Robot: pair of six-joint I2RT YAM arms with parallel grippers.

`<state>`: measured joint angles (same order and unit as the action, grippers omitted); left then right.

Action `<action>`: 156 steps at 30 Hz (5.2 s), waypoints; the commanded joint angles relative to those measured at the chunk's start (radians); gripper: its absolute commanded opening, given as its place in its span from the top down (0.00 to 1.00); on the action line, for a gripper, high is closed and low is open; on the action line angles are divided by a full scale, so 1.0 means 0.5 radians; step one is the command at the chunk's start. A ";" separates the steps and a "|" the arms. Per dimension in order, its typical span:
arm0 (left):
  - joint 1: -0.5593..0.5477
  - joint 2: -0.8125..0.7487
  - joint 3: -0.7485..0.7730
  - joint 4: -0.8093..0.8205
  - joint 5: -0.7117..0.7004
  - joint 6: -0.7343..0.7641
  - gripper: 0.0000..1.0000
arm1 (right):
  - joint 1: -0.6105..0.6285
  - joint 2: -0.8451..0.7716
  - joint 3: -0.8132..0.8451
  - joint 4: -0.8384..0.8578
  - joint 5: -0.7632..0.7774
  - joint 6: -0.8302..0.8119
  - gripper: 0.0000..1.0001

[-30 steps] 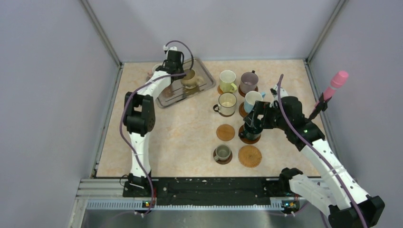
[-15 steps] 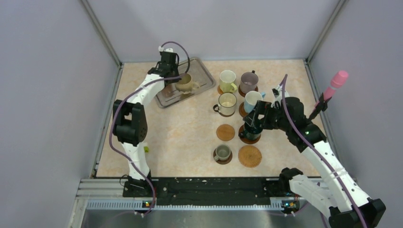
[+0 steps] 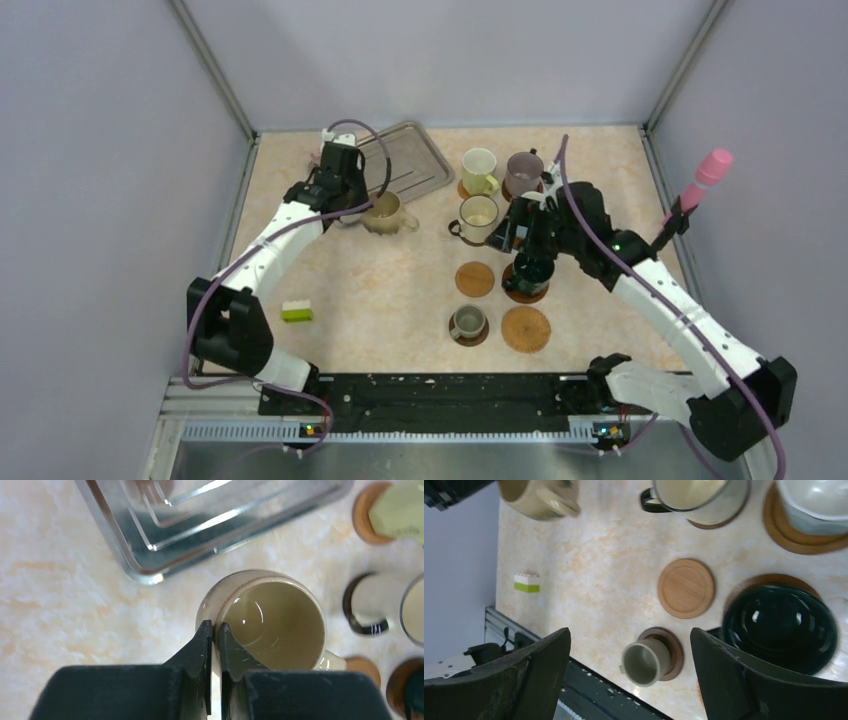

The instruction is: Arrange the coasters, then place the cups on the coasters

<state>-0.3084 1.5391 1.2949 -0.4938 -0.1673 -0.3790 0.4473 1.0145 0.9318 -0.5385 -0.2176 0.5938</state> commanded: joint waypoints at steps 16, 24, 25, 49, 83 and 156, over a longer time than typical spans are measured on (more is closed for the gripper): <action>-0.315 -0.884 -0.782 0.110 0.043 -0.261 1.00 | 0.681 1.299 0.802 0.501 0.127 0.169 0.20; -0.318 -0.866 -0.815 0.073 0.054 -0.256 1.00 | 0.761 1.675 0.977 0.429 0.106 0.104 0.25; -0.316 -0.858 -0.810 0.055 0.036 -0.263 1.00 | 0.771 1.707 0.993 0.423 0.101 0.097 0.26; -0.279 -1.378 -0.630 -0.205 -0.637 -0.087 0.93 | 0.924 2.125 1.398 0.261 0.249 0.003 0.44; -0.281 -1.688 -0.970 -0.059 -0.485 0.305 0.01 | 0.760 0.617 1.011 -0.648 0.876 -0.056 1.00; -0.288 -1.767 -0.994 -0.043 -0.471 0.310 0.01 | 0.821 0.227 -0.262 -1.211 1.352 0.763 0.94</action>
<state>-0.4522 0.6651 0.7963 -0.5674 -0.4007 -0.2329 0.8490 1.1286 0.7918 -1.1667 0.4232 0.9707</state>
